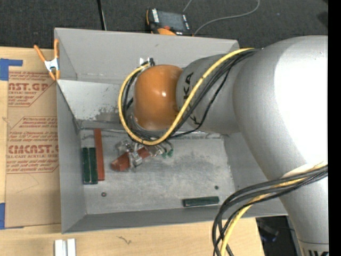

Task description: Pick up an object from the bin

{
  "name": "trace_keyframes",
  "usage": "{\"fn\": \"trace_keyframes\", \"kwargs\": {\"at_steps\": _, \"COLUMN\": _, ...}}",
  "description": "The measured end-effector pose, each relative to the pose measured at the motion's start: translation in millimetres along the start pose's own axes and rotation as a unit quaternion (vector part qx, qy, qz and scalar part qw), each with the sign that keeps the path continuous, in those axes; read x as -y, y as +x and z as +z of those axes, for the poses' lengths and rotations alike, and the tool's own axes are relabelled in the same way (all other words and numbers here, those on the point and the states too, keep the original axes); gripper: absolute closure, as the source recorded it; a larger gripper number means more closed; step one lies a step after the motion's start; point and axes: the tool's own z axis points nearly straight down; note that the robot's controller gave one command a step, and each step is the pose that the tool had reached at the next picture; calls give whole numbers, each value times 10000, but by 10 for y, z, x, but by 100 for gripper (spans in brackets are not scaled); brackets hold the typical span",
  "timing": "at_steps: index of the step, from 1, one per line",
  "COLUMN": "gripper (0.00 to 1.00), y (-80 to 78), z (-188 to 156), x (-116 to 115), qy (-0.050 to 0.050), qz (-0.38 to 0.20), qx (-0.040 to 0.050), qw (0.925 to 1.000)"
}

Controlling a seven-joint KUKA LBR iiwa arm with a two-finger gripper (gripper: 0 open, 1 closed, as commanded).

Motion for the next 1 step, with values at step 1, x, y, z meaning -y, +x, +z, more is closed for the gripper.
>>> {"fn": "trace_keyframes", "kwargs": {"at_steps": 1, "gripper": 100, "y": -27, "z": -996, "x": -2, "qy": 19, "qz": 1, "qx": 36, "qw": 10000}}
